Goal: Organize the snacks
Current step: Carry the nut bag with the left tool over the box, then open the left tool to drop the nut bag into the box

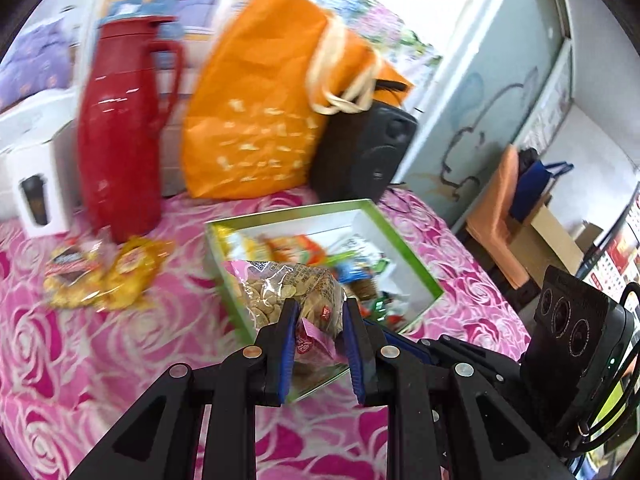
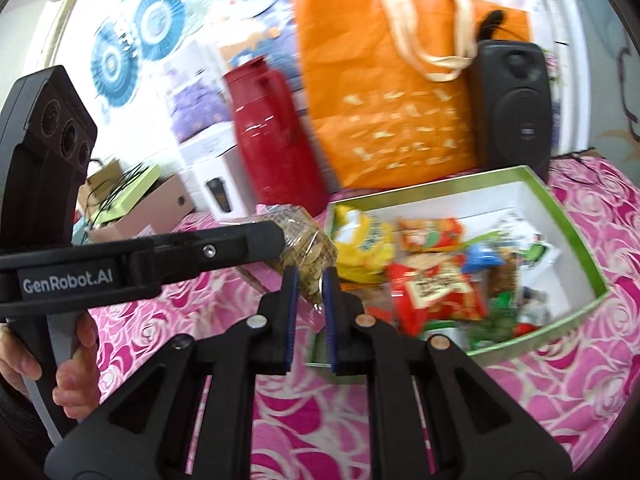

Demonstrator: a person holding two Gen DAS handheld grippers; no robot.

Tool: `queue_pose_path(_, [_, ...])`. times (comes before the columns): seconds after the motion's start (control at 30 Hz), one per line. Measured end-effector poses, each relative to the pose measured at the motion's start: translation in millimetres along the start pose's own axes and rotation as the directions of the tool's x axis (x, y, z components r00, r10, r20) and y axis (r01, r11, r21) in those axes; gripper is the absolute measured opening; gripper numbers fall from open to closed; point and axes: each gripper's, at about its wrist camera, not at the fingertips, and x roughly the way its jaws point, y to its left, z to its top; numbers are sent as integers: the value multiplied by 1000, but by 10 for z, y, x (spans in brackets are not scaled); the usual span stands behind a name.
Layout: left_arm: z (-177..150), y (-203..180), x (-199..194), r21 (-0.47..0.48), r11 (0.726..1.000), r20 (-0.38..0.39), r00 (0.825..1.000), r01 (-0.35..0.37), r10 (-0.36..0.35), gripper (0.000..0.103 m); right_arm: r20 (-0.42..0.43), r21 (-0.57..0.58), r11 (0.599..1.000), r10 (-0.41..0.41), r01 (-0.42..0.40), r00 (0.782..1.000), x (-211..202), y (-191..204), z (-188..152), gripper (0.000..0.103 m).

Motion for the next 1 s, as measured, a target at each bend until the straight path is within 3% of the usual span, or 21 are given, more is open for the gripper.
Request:
queue_pose_path(0.33, [234, -596, 764, 79, 991, -68, 992, 111, -106, 22, 27, 105, 987, -122, 119, 992, -203, -779, 5, 14])
queue_pose_path(0.5, [239, -670, 1137, 88, 988, -121, 986, 125, -113, 22, -12, 120, 977, -174, 174, 985, -83, -1021, -92, 18])
queue_pose_path(0.53, [222, -654, 1191, 87, 989, -131, 986, 119, -107, 24, -20, 109, 975, -193, 194, 981, -51, -1044, -124, 20])
queue_pose_path(0.57, [201, -623, 1233, 80, 991, -135, 986, 105, -94, 26, -27, 102, 975, -197, 199, 980, -27, -1060, -140, 39])
queue_pose_path(0.6, [182, -586, 1254, 73, 994, -135, 988, 85, -75, 43, -36, 96, 974, -203, 206, 979, -1, -1075, -170, 67])
queue_pose_path(0.63, [166, -542, 1255, 62, 996, -125, 991, 62, -53, 68, -37, 91, 973, -211, 214, 977, 10, -1081, -194, 76])
queue_pose_path(0.7, [142, -439, 1180, 29, 1000, -61, 998, -12, 13, 87, -24, 60, 971, -229, 230, 973, 26, -1067, -225, 78])
queue_pose_path(0.87, [142, -341, 1071, 50, 987, -21, 988, -151, 152, 93, -28, 37, 969, -245, 246, 969, 68, -1018, -229, 82])
queue_pose_path(1.0, [122, -290, 978, 40, 980, -8, 981, -193, 194, 97, -39, 31, 970, -241, 242, 970, 77, -949, -237, 84])
